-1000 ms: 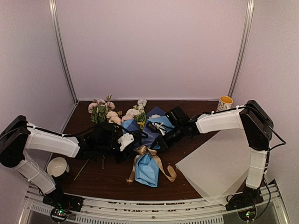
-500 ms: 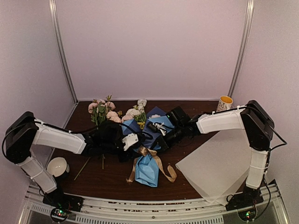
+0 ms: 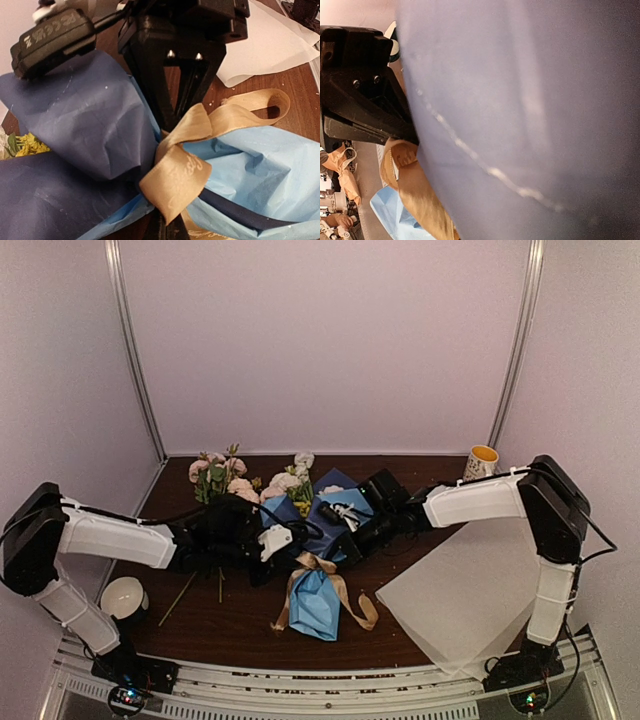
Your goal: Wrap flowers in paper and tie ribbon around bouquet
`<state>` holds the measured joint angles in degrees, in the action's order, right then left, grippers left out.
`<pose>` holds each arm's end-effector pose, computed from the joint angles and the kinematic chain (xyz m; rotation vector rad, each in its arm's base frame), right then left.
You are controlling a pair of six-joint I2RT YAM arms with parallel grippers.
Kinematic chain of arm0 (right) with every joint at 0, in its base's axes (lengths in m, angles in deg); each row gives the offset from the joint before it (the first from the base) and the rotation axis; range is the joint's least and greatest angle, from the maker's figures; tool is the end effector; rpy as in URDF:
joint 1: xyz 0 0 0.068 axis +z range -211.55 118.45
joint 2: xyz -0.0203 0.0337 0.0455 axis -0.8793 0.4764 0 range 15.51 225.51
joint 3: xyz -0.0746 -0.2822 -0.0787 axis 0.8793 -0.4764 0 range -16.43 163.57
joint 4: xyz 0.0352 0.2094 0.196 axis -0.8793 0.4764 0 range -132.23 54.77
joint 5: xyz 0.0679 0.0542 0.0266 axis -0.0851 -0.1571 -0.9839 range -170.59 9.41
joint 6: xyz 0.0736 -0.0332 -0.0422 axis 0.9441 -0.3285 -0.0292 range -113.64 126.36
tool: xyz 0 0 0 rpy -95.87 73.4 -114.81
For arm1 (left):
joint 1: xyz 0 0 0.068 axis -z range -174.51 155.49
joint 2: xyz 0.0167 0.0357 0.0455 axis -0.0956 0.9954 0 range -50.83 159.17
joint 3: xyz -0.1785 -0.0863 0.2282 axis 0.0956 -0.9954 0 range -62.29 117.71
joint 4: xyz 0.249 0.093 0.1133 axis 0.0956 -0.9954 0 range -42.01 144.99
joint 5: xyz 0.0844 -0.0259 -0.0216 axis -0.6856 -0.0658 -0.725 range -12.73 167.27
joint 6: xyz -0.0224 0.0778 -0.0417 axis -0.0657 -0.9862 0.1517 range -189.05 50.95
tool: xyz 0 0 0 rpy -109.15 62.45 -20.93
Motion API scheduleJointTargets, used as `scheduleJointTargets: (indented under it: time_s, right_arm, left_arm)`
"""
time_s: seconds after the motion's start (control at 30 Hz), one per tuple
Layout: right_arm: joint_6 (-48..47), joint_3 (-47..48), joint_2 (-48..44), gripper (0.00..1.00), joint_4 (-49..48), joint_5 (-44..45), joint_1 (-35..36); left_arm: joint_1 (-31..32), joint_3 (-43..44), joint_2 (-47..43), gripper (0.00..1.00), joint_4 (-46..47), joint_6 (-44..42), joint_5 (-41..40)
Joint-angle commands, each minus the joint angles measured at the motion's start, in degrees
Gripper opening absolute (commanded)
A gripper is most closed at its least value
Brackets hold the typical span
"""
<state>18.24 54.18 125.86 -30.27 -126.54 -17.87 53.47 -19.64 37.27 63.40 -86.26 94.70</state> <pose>0.2868 0.3550 0.1578 -1.0714 2.3754 1.3843 0.2272 -0.2887 0.1630 1.3568 1.8030 -0.6298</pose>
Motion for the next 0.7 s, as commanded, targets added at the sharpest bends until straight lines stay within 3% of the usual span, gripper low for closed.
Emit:
scheduleJointTargets:
  time_s: [0.0,0.13,0.5,0.67]
  right_arm:
    - [2.00,-2.32,-4.12,0.00,-2.72,2.69,-1.14]
    - [3.20,-4.51,-4.60,0.00,-3.52,4.70,-2.11]
    - [8.88,-12.78,-8.71,0.00,-10.82,7.36,-5.10]
    - [9.83,-13.45,-9.12,0.00,-11.43,8.62,-5.62]
  left_arm:
    - [-0.67,-1.96,-2.28,0.00,0.21,4.38,-3.48]
    - [-0.87,-2.70,-2.21,0.00,-0.48,9.27,-5.01]
    - [-2.06,-0.43,0.94,0.00,-12.97,17.68,-8.07]
    - [-2.72,-1.58,1.01,0.00,-13.42,19.35,-8.48]
